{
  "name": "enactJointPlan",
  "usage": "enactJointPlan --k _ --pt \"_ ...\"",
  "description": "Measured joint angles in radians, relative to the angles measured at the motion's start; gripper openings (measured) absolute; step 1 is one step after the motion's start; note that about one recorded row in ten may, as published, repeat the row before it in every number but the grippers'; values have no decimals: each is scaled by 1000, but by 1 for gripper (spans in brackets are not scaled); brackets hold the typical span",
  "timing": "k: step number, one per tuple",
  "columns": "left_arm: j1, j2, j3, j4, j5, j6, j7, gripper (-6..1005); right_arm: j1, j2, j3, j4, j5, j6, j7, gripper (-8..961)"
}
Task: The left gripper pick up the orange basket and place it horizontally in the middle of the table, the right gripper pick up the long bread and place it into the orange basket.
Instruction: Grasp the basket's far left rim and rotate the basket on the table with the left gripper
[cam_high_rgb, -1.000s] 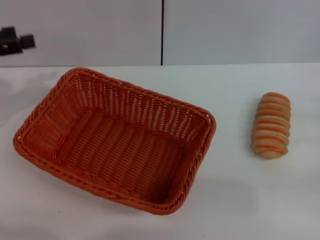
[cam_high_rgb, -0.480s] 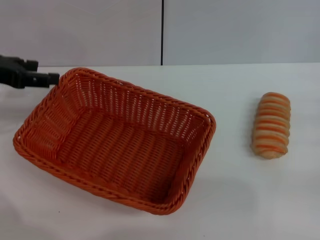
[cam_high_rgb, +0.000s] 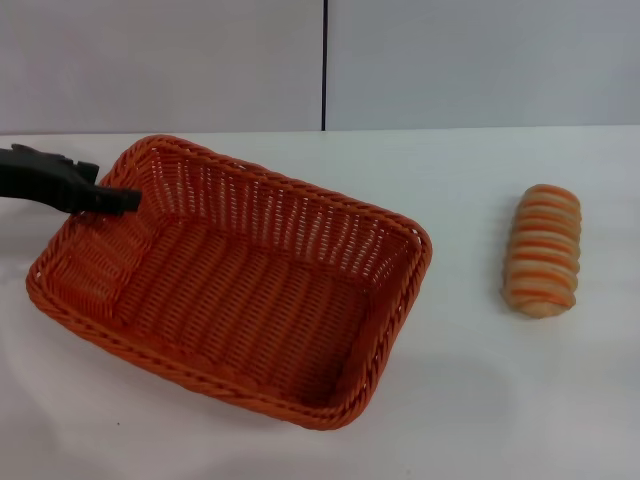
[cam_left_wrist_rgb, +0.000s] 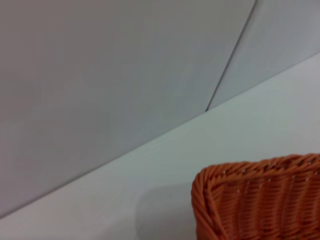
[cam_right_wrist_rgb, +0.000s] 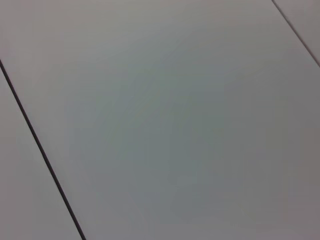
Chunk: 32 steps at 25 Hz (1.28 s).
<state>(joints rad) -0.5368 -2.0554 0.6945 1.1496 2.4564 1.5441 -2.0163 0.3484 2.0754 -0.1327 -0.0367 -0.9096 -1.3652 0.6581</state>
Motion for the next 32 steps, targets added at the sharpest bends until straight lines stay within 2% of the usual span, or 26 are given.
enactJointPlan --k 5,6,7,12,15,23,27,29,32 --pt "5 0 25 -1 7 -17 -15 759 1 0 -1 0 0 0 0 632" --pt "5 -1 87 -2 45 -35 -64 758 1 0 -1 0 0 3 0 633" --pt "2 -1 96 1 52 -35 -78 758 2 0 -1 0 0 9 0 633" --pt "-1 -2 100 12 46 -28 -84 756 7 0 -1 0 0 27 0 636" --pt "-3 -2 101 19 42 -27 -83 597 7 -1 -1 -1 0 30 0 637" --pt "-5 0 102 18 41 -13 -85 287 11 -2 9 -6 5 41 0 641" --pt "-5 1 101 18 43 -6 -88 208 16 -3 10 -6 6 60 0 643" --pt "-5 1 89 20 34 6 -98 207 17 -3 10 -6 7 65 0 644" --pt "-8 7 10 17 -35 69 -125 203 17 -3 10 -8 7 66 0 646"
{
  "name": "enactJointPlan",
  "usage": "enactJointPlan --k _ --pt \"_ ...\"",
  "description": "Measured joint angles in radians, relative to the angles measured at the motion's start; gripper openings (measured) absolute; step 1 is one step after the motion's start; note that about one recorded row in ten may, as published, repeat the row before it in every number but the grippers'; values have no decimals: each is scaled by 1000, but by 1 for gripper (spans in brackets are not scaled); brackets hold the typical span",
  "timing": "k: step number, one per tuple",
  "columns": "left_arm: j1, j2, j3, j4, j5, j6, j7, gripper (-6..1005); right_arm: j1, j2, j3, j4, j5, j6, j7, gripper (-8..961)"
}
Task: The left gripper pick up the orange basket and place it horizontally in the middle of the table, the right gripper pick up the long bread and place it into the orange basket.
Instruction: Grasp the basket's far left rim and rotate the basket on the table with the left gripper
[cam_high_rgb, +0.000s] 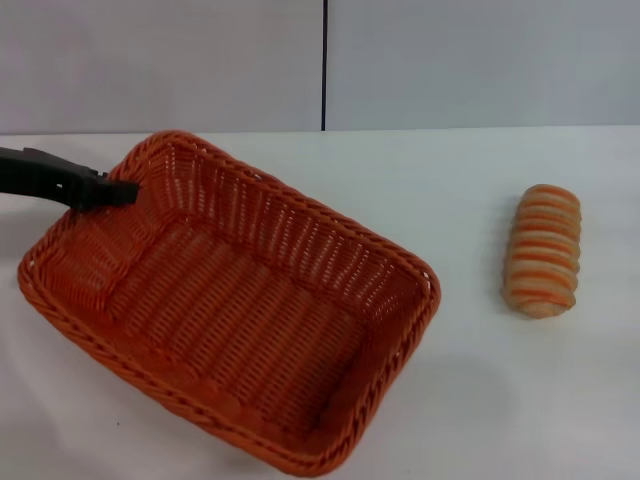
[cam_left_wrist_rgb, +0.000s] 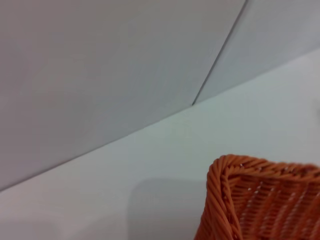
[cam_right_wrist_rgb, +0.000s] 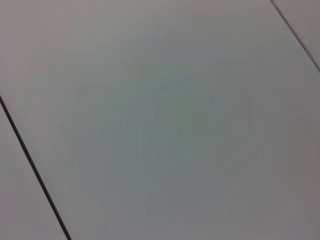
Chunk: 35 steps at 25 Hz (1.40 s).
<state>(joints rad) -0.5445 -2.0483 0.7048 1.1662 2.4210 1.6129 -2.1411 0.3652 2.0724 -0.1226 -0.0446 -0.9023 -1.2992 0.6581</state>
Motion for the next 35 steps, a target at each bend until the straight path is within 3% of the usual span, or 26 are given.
enactJointPlan --k 3,8,9,13,23,29,35 --pt "6 3 -65 15 -46 76 -48 198 0 0 1 0 0 3 0 647" --pt "11 3 -83 18 -62 92 -53 190 3 -1 1 -4 0 14 0 650" --pt "20 8 -124 15 -94 122 -68 188 9 -1 1 -9 0 22 0 651" --pt "47 15 -141 9 -101 114 -104 184 18 -2 1 -14 0 32 0 653" --pt "82 8 -206 -28 -131 121 -109 184 38 -3 -7 -28 0 66 0 658" --pt "106 52 -260 -166 -234 121 -93 185 42 -3 -7 -27 0 75 0 661" --pt "120 64 -285 -239 -295 111 -77 192 44 -2 -7 -27 1 80 0 664"
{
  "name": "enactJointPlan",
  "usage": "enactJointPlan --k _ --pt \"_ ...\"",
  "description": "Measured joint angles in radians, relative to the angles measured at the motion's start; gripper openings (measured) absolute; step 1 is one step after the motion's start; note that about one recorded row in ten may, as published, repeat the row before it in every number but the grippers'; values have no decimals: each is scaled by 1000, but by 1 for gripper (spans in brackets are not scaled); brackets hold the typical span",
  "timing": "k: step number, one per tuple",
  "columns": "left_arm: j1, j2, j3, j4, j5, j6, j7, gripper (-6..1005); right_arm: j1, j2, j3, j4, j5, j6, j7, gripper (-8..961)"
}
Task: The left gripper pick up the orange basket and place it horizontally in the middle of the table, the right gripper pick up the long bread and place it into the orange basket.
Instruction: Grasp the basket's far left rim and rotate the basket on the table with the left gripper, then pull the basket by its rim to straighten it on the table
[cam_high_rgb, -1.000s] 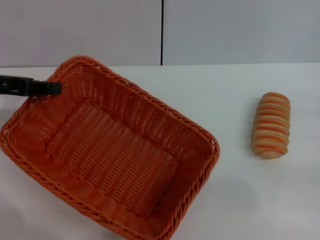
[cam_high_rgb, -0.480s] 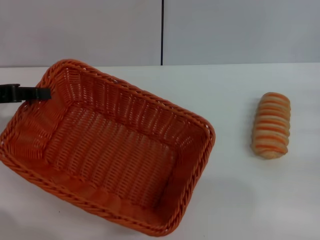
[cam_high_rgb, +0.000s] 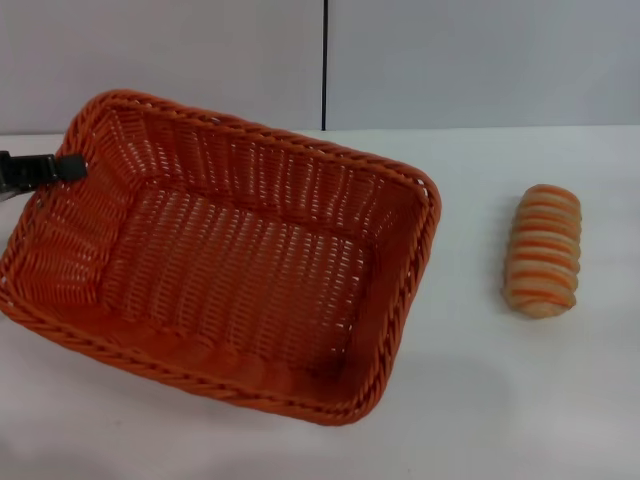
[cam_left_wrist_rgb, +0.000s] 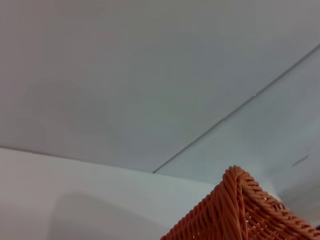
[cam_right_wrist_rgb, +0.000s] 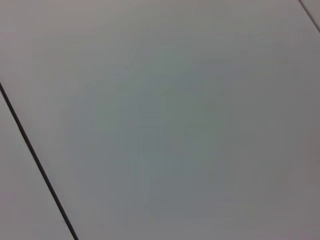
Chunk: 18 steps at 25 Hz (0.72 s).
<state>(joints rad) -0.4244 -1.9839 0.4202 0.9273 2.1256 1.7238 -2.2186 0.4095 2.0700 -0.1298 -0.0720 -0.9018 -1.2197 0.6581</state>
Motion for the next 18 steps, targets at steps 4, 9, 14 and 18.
enactJointPlan --k 4,9,14,18 --pt "10 -10 -36 -26 -5 -12 0 196 -1 0 0 1 0 0 0 666" --pt "30 -34 -49 -28 -13 -41 0 202 -1 1 0 2 -1 1 0 668" --pt "66 -75 -48 -77 -27 -114 41 207 1 1 -1 2 -5 10 0 671" --pt "67 -72 -49 -155 -39 -138 82 212 5 1 -1 1 -6 11 0 673"
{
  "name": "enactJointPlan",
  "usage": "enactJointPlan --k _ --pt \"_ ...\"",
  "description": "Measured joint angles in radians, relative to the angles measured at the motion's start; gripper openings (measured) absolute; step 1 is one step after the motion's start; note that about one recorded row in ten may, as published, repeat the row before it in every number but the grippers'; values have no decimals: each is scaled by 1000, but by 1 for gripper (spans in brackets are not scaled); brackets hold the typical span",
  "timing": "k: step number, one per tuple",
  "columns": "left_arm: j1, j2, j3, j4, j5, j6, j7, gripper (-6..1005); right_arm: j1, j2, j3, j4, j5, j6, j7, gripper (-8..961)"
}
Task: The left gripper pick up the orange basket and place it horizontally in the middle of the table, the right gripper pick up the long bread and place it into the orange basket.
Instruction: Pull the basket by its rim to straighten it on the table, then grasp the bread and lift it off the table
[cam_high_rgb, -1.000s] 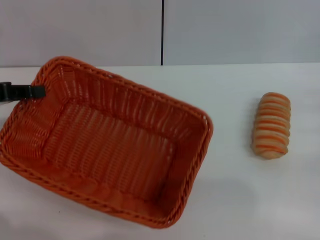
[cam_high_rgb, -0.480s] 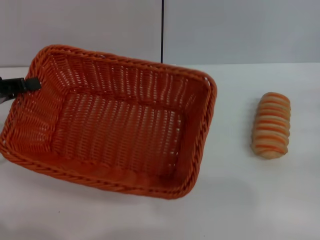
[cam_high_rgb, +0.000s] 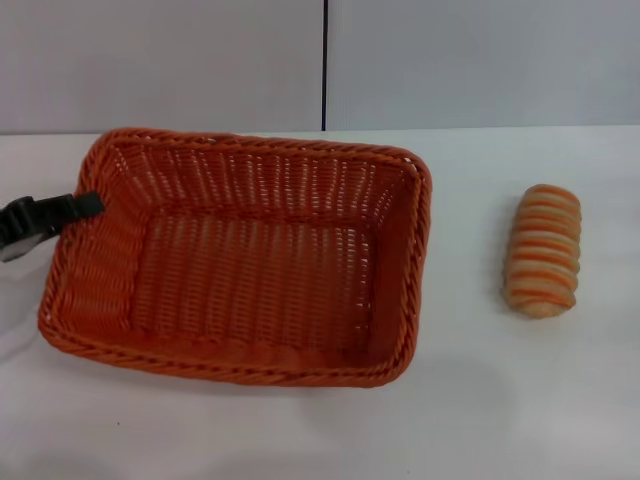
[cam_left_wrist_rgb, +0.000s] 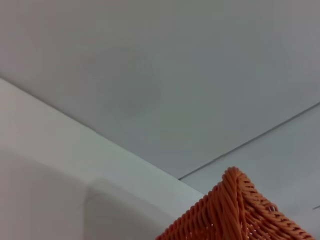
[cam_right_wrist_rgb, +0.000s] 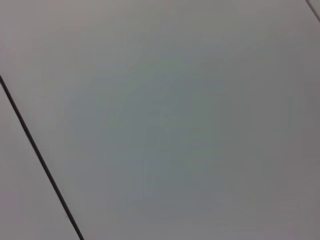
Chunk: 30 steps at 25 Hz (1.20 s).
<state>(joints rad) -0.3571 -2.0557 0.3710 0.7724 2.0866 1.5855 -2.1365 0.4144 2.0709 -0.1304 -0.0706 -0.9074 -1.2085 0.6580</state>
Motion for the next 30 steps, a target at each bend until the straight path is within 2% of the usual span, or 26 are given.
enactJointPlan --k 9,17,21,22,26,27,28,29,30 --pt "14 -1 0 -21 -11 -17 44 222 9 -1 -6 -1 -2 14 0 678" --pt "17 3 4 -13 -10 23 44 230 13 -2 -7 -3 -2 14 0 682" --pt "17 7 6 -11 -5 25 39 235 17 -3 -13 -3 -2 14 0 684" --pt "17 13 7 -9 -2 23 37 236 19 -3 -29 -10 -2 14 5 684" --pt "19 22 3 -9 -1 22 45 370 19 -3 -76 -34 -2 15 32 686" --pt "21 39 -1 -12 -2 14 102 403 18 -6 -137 -64 -2 29 73 687" --pt "21 39 -1 -12 -2 14 102 427 18 -6 -137 -64 -2 29 73 687" --pt "22 47 -6 -14 -4 10 122 452 13 -15 -220 -100 -2 49 132 688" --pt "23 54 -12 -16 -7 4 147 476 13 -15 -220 -100 -2 49 132 688"
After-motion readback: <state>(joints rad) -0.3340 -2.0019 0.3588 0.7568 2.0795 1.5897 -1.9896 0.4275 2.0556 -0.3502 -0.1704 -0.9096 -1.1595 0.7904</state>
